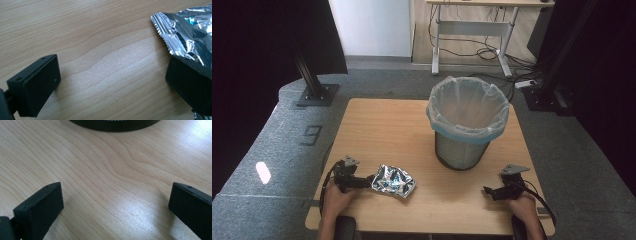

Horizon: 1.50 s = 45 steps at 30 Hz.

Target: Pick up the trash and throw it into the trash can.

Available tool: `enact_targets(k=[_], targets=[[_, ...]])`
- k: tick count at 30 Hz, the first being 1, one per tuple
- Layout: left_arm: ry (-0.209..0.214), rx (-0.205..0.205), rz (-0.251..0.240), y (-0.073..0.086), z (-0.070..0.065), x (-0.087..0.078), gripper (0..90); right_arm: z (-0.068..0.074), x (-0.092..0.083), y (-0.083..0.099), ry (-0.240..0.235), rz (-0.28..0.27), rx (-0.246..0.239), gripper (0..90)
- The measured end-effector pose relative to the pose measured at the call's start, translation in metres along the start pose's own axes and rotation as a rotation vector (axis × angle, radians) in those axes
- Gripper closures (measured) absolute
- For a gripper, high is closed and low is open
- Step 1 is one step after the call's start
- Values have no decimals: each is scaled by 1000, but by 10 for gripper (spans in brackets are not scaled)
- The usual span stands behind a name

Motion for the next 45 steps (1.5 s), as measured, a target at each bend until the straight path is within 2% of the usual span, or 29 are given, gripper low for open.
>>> enact_targets(k=[8, 30, 36, 41, 45], targets=[[22, 26, -4, -1, 2, 1, 0, 1, 0, 0, 10, -1, 11, 0], [30, 35, 13, -3, 1, 1, 0, 1, 0, 0, 10, 0, 11, 0], [48, 40, 20, -4, -3, -3, 0, 1, 0, 0, 9, -1, 11, 0], [38, 62, 10, -10, -3, -11, 0, 2, 0, 0, 14, -1, 16, 0], [44, 53, 4, -13, 0, -17, 0, 2, 0, 0, 16, -1, 18, 0]])
Point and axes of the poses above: each handheld gripper's, and its own axes: x roughly forward along the jaws, y roughly out of its underside, z roughly to its left, the point moved 2 cm from there along x, roughly forward along the jaws, and after that the axes turned 7 degrees about -y, right-handed, at the moved point
